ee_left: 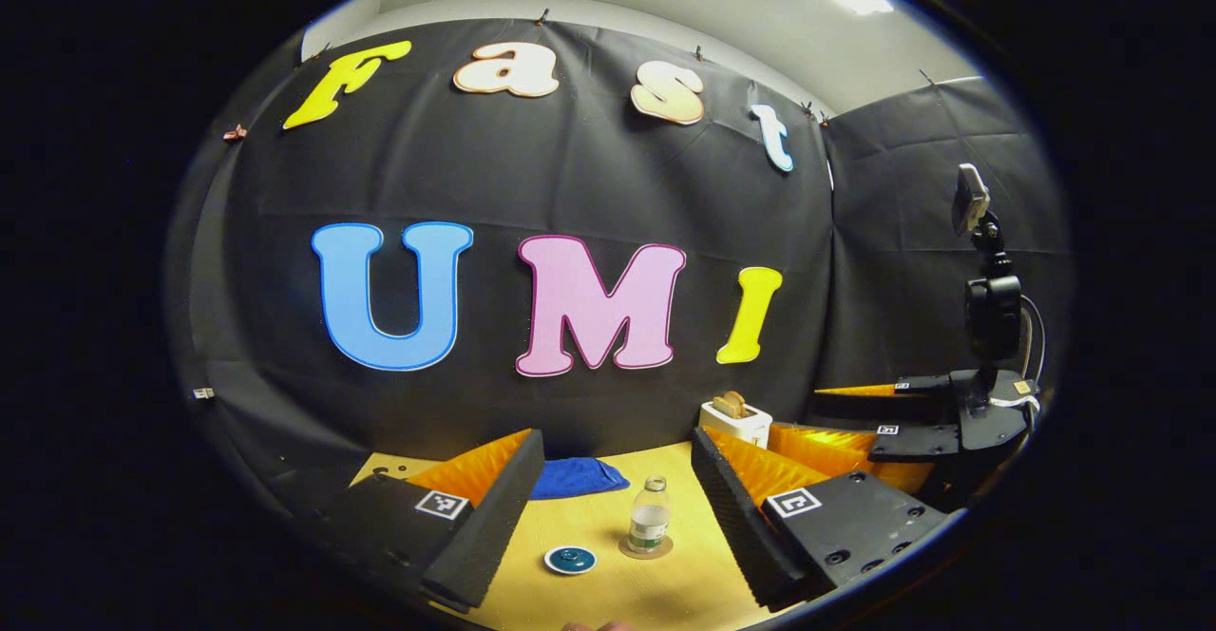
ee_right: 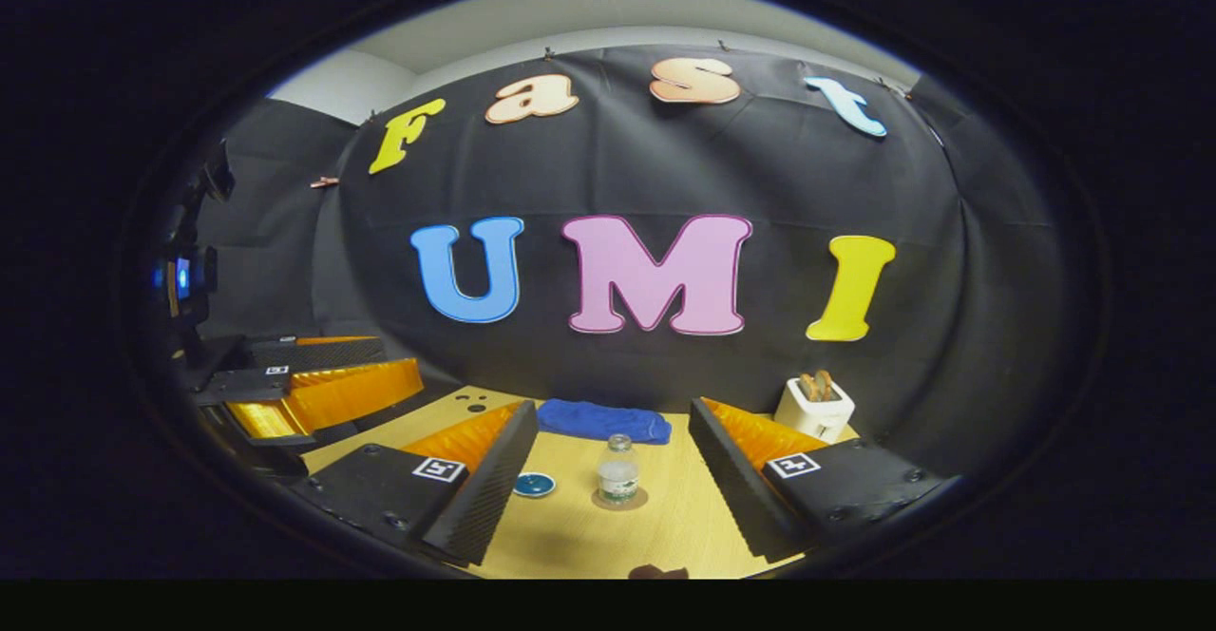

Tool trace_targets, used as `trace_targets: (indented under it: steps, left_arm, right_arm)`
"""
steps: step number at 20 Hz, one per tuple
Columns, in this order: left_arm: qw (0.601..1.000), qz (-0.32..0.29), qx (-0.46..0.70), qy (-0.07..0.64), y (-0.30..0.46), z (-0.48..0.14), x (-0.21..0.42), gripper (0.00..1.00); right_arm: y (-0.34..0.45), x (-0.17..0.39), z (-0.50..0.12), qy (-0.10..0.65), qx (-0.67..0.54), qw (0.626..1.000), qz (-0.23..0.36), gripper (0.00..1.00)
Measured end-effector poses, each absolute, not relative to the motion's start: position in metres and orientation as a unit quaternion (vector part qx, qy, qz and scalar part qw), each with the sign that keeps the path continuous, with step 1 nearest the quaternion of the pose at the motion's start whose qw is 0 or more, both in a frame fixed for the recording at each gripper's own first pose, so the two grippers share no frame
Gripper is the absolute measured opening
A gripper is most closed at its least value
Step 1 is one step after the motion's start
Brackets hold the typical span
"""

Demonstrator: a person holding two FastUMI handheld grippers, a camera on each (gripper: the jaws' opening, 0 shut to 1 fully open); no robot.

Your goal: Open the teacup lid with one hand, grasp the water bottle and pour water into the teacup with the other hand; after pouring, place the water bottle on the coaster and then close the teacup lid.

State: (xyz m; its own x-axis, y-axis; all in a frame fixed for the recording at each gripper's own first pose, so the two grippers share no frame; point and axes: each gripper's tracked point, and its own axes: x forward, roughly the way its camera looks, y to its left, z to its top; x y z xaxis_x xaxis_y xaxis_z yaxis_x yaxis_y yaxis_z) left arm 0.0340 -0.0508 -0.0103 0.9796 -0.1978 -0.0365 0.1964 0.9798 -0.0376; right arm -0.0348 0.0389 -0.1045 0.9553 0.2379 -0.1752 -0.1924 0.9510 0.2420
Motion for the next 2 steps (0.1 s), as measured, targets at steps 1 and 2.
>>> trace_targets:
  steps: [1, 2]
  left_arm:
    - [0.995, -0.097, -0.016, 0.022, -0.0498, -0.01, 0.0339, 0.98]
    - [0.995, -0.095, -0.015, 0.022, -0.0497, -0.0098, 0.0335, 0.98]
  right_arm:
    - [0.0387, -0.0353, -0.1029, 0.102, 0.115, 0.982, 0.111, 0.99]
    - [0.0396, -0.0357, -0.1022, 0.101, 0.118, 0.981, 0.113, 0.99]
